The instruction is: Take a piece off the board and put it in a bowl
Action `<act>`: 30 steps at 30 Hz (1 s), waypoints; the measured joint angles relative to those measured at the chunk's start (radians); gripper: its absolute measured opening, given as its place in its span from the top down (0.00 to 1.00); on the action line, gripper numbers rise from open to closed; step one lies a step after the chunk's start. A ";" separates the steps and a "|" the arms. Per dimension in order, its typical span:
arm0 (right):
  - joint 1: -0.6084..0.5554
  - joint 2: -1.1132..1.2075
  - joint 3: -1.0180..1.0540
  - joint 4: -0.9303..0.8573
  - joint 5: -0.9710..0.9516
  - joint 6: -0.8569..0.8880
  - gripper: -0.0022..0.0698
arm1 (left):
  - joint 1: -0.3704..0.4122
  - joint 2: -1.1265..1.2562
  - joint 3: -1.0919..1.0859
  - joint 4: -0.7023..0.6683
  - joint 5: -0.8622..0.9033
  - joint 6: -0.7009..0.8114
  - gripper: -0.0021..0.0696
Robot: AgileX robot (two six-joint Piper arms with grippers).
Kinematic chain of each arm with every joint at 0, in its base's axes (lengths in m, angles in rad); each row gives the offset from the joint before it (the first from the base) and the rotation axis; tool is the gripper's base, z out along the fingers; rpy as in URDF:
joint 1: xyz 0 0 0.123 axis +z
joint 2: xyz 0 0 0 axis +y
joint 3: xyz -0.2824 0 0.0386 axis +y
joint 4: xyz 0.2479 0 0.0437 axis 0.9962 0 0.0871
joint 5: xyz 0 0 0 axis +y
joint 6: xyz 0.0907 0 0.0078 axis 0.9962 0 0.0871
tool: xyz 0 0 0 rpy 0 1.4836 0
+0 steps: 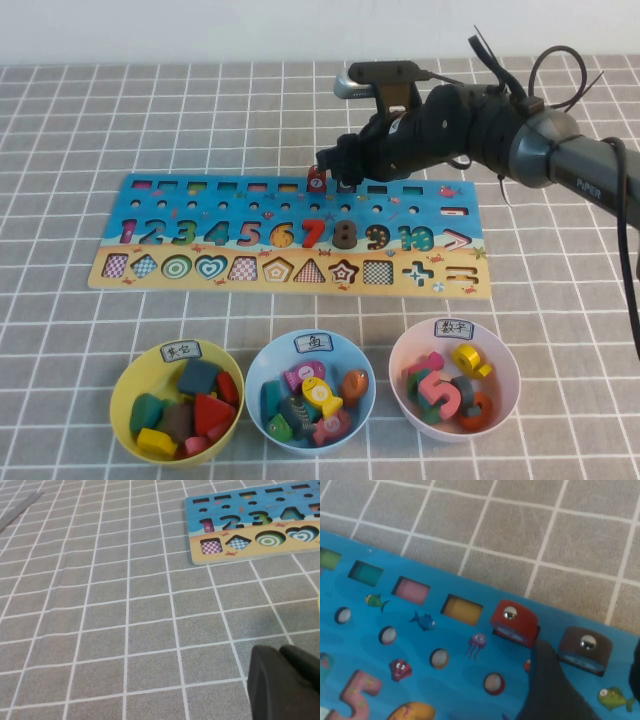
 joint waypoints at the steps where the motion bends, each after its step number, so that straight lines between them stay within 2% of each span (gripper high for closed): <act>1: -0.002 0.000 0.000 0.000 -0.002 0.000 0.53 | 0.000 0.000 0.000 0.000 0.000 0.000 0.98; 30: -0.002 0.049 -0.004 -0.002 -0.088 0.000 0.53 | 0.000 0.000 0.000 0.000 0.000 0.000 0.98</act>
